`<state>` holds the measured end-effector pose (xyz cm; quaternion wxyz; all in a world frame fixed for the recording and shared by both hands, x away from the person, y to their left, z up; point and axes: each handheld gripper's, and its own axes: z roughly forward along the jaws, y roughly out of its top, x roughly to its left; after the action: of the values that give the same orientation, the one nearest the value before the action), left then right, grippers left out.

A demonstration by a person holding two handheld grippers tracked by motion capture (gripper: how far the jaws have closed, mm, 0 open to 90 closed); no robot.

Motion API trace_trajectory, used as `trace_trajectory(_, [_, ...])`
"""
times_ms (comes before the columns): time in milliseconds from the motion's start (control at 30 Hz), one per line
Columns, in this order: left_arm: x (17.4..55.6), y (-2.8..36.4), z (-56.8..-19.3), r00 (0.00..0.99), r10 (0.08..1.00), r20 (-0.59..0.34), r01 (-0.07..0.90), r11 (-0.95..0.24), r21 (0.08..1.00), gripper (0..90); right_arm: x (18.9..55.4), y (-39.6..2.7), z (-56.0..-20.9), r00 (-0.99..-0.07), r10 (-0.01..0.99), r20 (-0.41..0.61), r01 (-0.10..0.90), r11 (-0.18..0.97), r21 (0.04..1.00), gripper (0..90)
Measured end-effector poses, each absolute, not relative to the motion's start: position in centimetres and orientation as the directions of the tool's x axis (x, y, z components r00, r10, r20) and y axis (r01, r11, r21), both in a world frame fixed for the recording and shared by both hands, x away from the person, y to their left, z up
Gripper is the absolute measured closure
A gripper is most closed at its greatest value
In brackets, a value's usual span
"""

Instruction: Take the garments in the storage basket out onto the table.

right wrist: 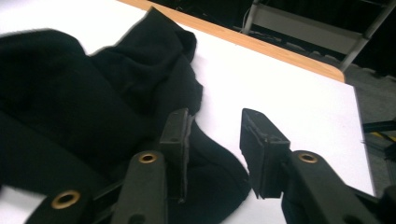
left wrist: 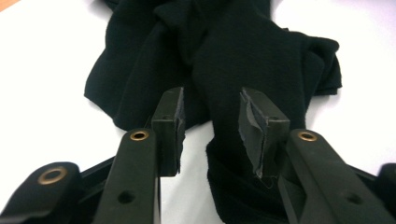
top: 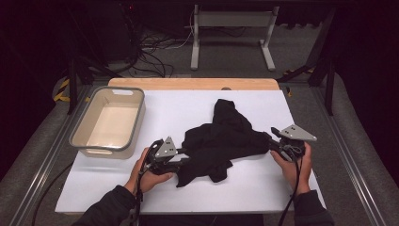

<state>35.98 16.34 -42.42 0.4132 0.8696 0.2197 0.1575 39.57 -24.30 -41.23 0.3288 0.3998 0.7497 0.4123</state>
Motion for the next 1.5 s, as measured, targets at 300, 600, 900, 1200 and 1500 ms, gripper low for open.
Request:
trace_trajectory(300, [35.3, 17.2, -41.8, 0.848, 0.51, 0.148, 0.204, -0.57, 0.796, 57.4, 36.7, -21.2, -39.1, -0.601, 0.789, -0.124, 0.244, 0.329, 0.913, 55.2])
trace_trajectory(600, [34.7, 18.9, -41.7, 0.835, 0.525, 0.165, 0.189, -0.554, 0.811, 48.4, 36.6, -13.4, -41.6, -0.813, 0.579, -0.065, 0.25, 0.447, 0.859, 43.9])
trace_trajectory(900, [34.2, 19.7, -42.1, 0.817, 0.548, 0.176, 0.185, -0.54, 0.821, 33.2, 37.0, -9.1, -43.3, -0.881, 0.463, -0.093, 0.227, 0.588, 0.776, 68.1])
trace_trajectory(1200, [34.5, 19.7, -42.4, 0.814, 0.557, 0.166, 0.207, -0.545, 0.813, 31.8, 35.7, -10.6, -42.1, -0.871, 0.467, -0.151, 0.179, 0.589, 0.788, 84.8])
trace_trajectory(1500, [34.9, 19.4, -42.8, 0.819, 0.557, 0.136, 0.231, -0.539, 0.81, 31.3, 34.3, -14.8, -38.6, -0.823, 0.55, -0.142, 0.14, 0.439, 0.888, 86.3])
